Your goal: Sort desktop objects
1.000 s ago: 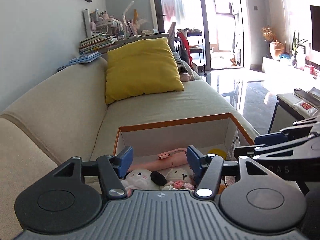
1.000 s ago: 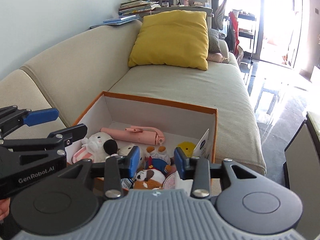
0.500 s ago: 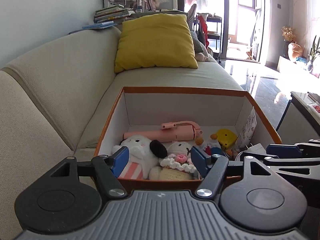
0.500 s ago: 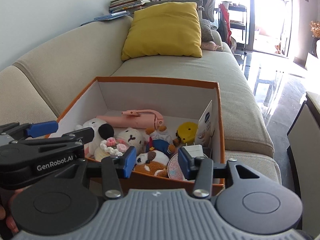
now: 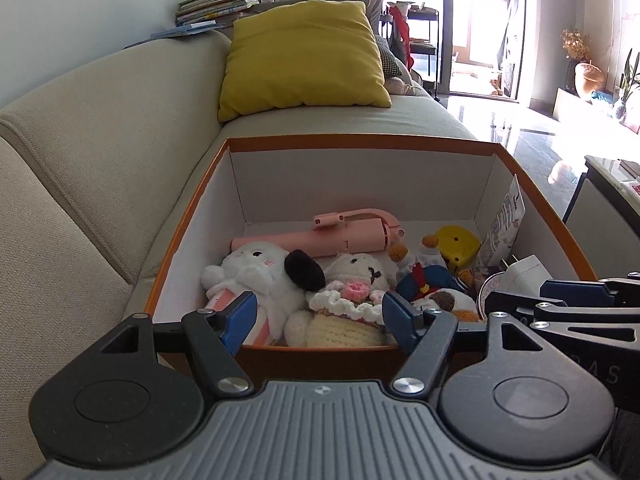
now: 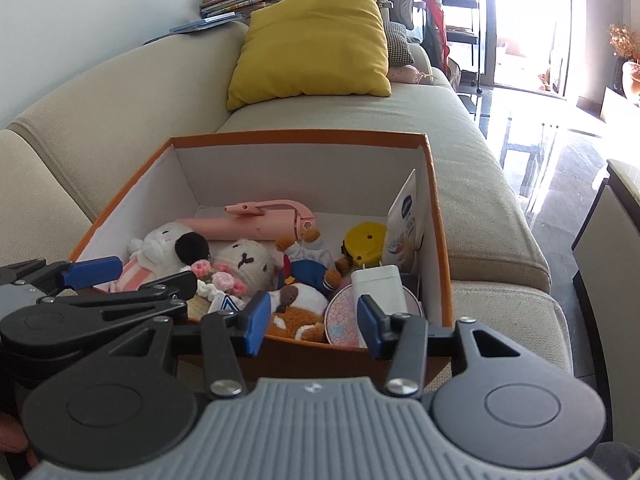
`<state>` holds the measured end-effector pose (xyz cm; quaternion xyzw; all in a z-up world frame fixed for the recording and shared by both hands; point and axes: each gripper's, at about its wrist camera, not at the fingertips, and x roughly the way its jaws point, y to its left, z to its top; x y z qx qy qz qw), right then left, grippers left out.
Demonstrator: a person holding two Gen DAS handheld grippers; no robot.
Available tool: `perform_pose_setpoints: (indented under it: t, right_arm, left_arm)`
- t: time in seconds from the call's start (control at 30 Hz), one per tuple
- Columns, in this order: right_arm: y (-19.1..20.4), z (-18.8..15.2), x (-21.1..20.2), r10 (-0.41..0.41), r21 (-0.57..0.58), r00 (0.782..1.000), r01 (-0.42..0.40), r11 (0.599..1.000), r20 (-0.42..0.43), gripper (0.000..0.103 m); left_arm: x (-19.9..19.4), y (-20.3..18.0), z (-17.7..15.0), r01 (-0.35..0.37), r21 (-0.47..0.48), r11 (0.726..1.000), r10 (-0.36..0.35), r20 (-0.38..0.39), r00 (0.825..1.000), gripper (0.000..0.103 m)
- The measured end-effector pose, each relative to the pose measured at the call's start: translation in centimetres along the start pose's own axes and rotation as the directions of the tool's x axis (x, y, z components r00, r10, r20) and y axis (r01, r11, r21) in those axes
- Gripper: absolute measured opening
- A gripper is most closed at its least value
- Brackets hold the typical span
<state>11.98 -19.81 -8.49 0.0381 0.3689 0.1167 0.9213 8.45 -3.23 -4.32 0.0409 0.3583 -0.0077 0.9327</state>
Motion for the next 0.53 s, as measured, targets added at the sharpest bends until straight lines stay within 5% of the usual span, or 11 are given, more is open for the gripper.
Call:
perform_pose_setpoints:
  t: [0.53]
  right_arm:
    - [-0.08, -0.18, 0.05, -0.002, -0.003, 1.0, 0.002, 1.0, 0.006, 0.05]
  left_arm:
    - [0.11, 0.01, 0.06, 0.004, 0.004, 1.0, -0.004, 0.003, 1.0, 0.081]
